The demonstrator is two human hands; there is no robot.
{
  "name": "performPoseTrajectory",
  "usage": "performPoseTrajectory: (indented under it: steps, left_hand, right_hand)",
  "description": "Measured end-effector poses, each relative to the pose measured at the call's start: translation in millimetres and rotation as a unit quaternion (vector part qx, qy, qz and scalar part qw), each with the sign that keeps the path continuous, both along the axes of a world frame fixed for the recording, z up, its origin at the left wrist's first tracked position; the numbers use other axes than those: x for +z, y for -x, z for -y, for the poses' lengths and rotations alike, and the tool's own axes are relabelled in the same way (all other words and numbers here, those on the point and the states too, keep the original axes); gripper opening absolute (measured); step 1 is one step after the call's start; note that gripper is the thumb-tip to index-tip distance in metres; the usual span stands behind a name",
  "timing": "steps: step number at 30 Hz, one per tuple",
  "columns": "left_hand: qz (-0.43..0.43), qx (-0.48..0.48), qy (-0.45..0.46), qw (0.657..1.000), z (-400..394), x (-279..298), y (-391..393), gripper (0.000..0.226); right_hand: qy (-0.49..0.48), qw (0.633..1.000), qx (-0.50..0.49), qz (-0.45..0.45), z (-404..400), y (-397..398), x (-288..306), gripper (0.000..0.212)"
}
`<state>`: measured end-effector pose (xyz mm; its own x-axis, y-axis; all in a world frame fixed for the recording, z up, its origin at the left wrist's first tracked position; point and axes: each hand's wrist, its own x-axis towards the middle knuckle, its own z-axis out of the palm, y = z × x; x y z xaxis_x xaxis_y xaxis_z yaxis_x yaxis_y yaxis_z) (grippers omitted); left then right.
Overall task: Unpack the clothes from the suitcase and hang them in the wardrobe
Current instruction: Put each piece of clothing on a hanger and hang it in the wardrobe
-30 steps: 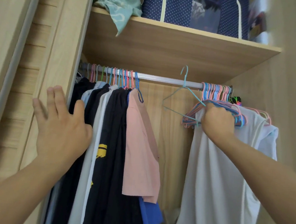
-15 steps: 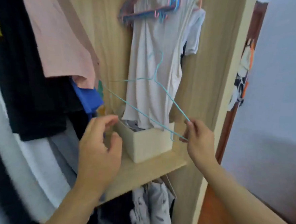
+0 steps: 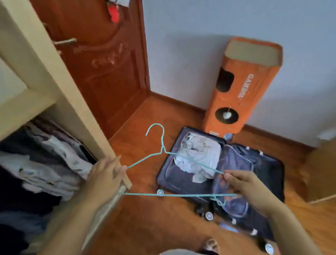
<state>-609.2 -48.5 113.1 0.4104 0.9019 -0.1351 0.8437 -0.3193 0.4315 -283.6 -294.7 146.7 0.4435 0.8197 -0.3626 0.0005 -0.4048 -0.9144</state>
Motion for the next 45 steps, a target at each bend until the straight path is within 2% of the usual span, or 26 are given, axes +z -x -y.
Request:
performPoseTrajectory:
  steps: [2,5,7,10,12,13,14,16,17,19,21,23,26,29,31,33,37,41,45]
  left_hand:
    - [-0.013,-0.047,0.068,0.996,10,-29,-46,0.069]
    - [0.008,-0.080,0.150,0.985,35,-33,-110,0.043]
    - [0.010,-0.112,0.174,0.978,49,-34,-144,0.036]
    - [-0.014,-0.156,0.209,0.965,57,-44,-187,0.029]
    - [-0.042,-0.200,0.201,0.958,60,-53,-216,0.031]
    - [-0.045,-0.226,0.198,0.953,63,-54,-232,0.031]
    - [-0.049,-0.257,0.190,0.946,65,-56,-246,0.028]
    - [-0.073,-0.317,0.175,0.929,66,-63,-274,0.027]
    - [-0.083,-0.332,0.177,0.923,64,-71,-288,0.027]
    - [-0.092,-0.359,0.164,0.914,56,-92,-314,0.033]
    - [-0.112,-0.397,0.148,0.899,44,-123,-334,0.049]
    - [-0.122,-0.408,0.173,0.888,31,-159,-350,0.046]
    - [-0.119,-0.389,0.249,0.879,4,-234,-373,0.043]
    - [-0.153,-0.353,0.326,0.863,-31,-333,-397,0.027]
    - [-0.195,-0.330,0.317,0.868,-57,-401,-417,0.028]
    - [-0.232,-0.297,0.301,0.876,-80,-464,-447,0.044]
    - [-0.257,-0.276,0.255,0.890,-107,-567,-518,0.051]
    - [-0.205,-0.284,0.190,0.917,-112,-649,-591,0.046]
    - [-0.209,-0.198,0.183,0.940,-97,-704,-656,0.050]
  right_hand:
    - [0.021,1.000,-0.017,-0.013,31,-51,-16,0.026]
    - [0.066,0.997,-0.045,-0.025,75,-118,-30,0.033]
    - [0.113,0.991,-0.064,-0.043,101,-154,-38,0.028]
    - [0.215,0.975,-0.029,0.041,123,-194,-57,0.017]
    - [0.316,0.940,0.037,0.124,124,-212,-77,0.022]
    - [0.342,0.924,0.070,0.155,118,-214,-83,0.012]
    - [0.355,0.914,0.084,0.176,109,-214,-90,0.016]
    - [0.333,0.925,0.067,0.168,86,-208,-105,0.051]
    - [0.297,0.943,0.035,0.147,72,-205,-112,0.056]
    - [0.249,0.965,-0.023,0.076,43,-201,-130,0.050]
    - [0.242,0.965,-0.101,0.024,17,-205,-155,0.035]
    - [0.262,0.952,-0.156,0.025,-8,-217,-181,0.022]
    - [0.313,0.929,-0.184,0.078,-42,-245,-248,0.041]
    - [0.366,0.907,-0.175,0.112,-70,-270,-329,0.045]
    - [0.398,0.888,-0.182,0.140,-83,-287,-383,0.039]
    - [0.417,0.876,-0.188,0.153,-93,-304,-433,0.032]
    - [0.445,0.854,-0.205,0.175,-88,-329,-523,0.028]
    - [0.462,0.837,-0.240,0.169,-75,-338,-579,0.027]
    - [0.462,0.828,-0.275,0.158,-58,-345,-605,0.031]
